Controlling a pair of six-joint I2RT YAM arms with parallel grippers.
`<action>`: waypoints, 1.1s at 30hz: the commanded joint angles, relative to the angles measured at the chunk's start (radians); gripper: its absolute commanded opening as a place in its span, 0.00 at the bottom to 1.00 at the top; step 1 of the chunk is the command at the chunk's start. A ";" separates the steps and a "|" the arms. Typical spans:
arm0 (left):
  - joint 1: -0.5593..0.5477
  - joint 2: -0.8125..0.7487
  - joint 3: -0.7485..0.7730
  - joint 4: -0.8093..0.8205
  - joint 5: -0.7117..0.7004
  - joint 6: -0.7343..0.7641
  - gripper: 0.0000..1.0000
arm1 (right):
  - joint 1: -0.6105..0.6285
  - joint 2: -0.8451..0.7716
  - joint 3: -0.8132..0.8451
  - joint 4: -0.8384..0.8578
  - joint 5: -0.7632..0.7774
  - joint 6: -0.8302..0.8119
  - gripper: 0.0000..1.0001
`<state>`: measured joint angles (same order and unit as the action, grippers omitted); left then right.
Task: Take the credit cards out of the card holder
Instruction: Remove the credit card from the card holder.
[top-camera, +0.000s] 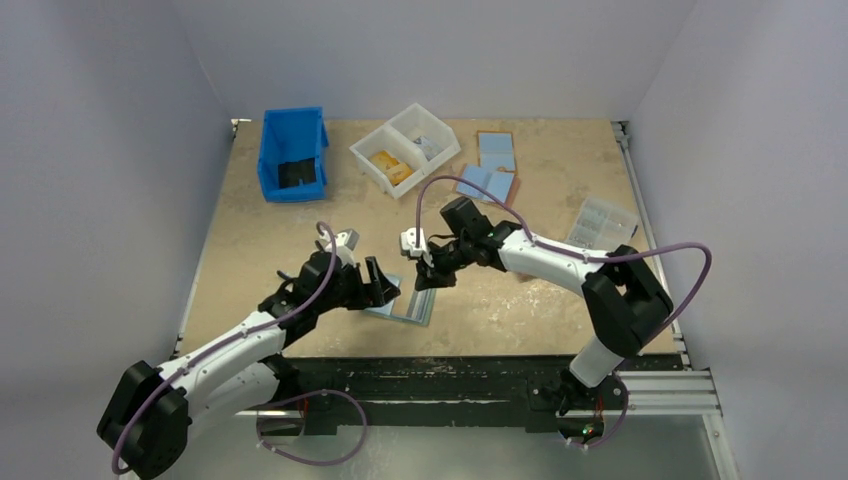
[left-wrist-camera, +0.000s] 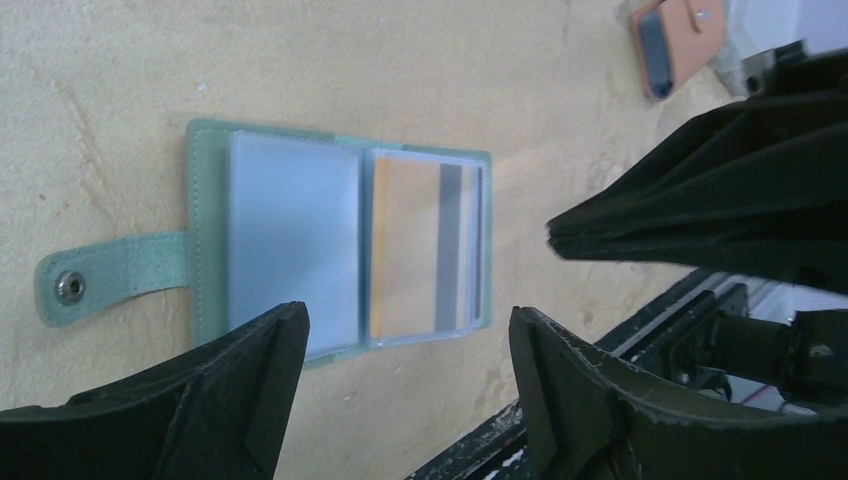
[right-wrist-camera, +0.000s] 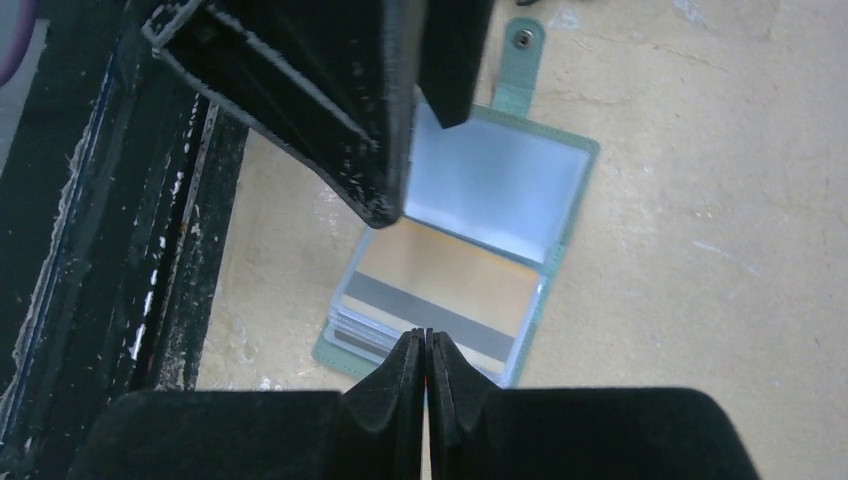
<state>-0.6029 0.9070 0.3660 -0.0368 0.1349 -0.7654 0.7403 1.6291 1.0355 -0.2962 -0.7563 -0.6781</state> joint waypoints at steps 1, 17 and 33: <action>-0.045 0.036 0.054 -0.042 -0.081 0.034 0.78 | -0.089 0.017 0.066 -0.025 -0.089 0.081 0.10; -0.317 0.285 0.249 -0.198 -0.439 0.050 0.82 | -0.165 0.129 0.015 0.199 -0.053 0.535 0.12; -0.330 0.391 0.266 -0.123 -0.407 0.074 0.84 | -0.125 0.202 0.048 0.142 0.080 0.514 0.11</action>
<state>-0.9257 1.2972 0.5968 -0.2089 -0.2691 -0.7128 0.5934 1.8133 1.0546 -0.1486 -0.7231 -0.1715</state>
